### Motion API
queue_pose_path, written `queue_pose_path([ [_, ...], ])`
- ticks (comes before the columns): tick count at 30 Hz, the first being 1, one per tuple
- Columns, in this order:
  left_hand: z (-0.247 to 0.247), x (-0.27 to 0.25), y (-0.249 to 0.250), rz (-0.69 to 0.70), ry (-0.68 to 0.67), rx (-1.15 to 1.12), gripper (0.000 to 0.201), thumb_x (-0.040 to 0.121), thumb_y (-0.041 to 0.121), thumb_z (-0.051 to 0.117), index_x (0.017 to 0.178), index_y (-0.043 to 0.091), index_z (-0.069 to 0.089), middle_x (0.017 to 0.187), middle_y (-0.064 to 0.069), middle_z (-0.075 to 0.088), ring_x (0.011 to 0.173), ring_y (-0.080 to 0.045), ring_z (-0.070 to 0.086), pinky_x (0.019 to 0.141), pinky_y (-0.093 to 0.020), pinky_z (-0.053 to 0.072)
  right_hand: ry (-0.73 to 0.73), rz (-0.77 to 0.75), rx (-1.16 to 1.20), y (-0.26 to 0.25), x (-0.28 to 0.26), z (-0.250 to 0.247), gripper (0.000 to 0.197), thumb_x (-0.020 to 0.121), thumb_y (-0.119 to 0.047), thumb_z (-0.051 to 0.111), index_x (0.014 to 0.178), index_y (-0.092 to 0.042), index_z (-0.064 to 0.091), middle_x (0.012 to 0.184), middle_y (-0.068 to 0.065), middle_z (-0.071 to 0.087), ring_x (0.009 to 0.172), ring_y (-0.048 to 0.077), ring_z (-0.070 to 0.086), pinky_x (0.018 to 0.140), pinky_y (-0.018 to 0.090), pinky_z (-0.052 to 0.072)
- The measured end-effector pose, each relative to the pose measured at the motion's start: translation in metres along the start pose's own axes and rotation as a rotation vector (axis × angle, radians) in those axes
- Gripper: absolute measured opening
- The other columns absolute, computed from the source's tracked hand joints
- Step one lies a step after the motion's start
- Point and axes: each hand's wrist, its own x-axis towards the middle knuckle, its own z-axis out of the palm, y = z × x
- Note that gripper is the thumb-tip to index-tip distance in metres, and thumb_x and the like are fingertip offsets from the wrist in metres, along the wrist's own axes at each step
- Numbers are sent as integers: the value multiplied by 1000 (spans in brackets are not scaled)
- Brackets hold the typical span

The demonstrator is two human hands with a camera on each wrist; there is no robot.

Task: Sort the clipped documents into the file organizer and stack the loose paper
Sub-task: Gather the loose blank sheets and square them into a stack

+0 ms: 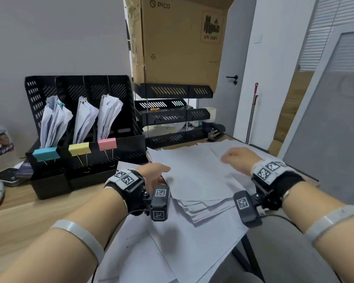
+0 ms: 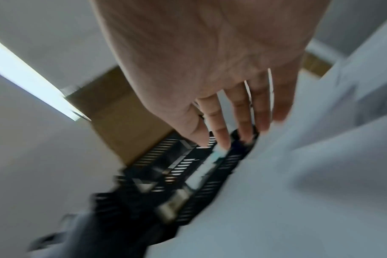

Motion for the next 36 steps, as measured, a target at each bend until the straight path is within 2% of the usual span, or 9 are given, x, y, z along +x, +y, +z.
queue_pose_path([
  [4,5,7,-2,15,48,-36,48,98,22,60,135,-7,49,101,-26,63,69,-35,61,77,-45,51,-186,214,-406,26,40,6,70,90,-45,59,148,-10,38,154,11,39,138,31,41,112,39,35],
  [9,12,21,-4,64,89,-9,43,95,16,65,130,-6,54,103,-18,61,91,-32,59,93,-44,54,-105,75,-467,27,54,18,43,88,-36,60,118,-6,67,122,11,67,111,30,62,90,33,48],
  [13,15,24,-5,136,117,79,40,96,13,63,131,-5,57,84,-7,60,71,-20,59,62,-29,53,-165,89,-376,19,54,19,28,90,-33,62,84,-6,67,85,9,65,85,29,63,72,29,47],
  [17,11,26,-8,246,145,185,46,94,8,63,137,0,51,119,-15,65,108,-32,64,97,-45,54,-214,145,-274,24,52,18,41,90,-36,63,109,0,70,98,13,68,86,28,62,70,28,46],
  [20,8,21,-6,434,148,99,54,91,-3,57,142,9,45,122,-10,66,113,-32,63,99,-44,52,-216,147,-134,24,46,21,49,90,-41,63,123,-5,65,117,18,70,92,30,65,80,30,51],
  [25,5,-5,24,781,136,-112,50,89,-1,56,129,29,53,119,2,71,108,-16,70,88,-30,58,35,-118,327,-3,32,5,26,90,-27,66,115,-24,57,118,-7,63,106,18,59,98,31,43],
  [29,4,-28,60,1015,136,-137,49,94,-3,53,132,26,50,125,0,67,114,-15,66,95,-30,56,362,-303,486,-36,19,-18,30,90,-19,60,119,-13,54,115,4,66,105,25,63,97,39,50],
  [33,1,-22,67,999,173,-170,42,99,14,58,140,17,48,132,-5,66,120,-20,65,97,-37,56,392,-325,537,-43,12,-25,41,98,-24,56,134,-10,43,123,-1,57,110,18,56,94,26,41],
  [36,11,-18,54,926,220,-146,63,85,46,71,138,20,47,127,0,68,117,-17,67,97,-41,56,349,-246,526,-33,18,-11,58,94,-34,61,139,-5,37,133,5,53,123,23,52,109,35,38],
])
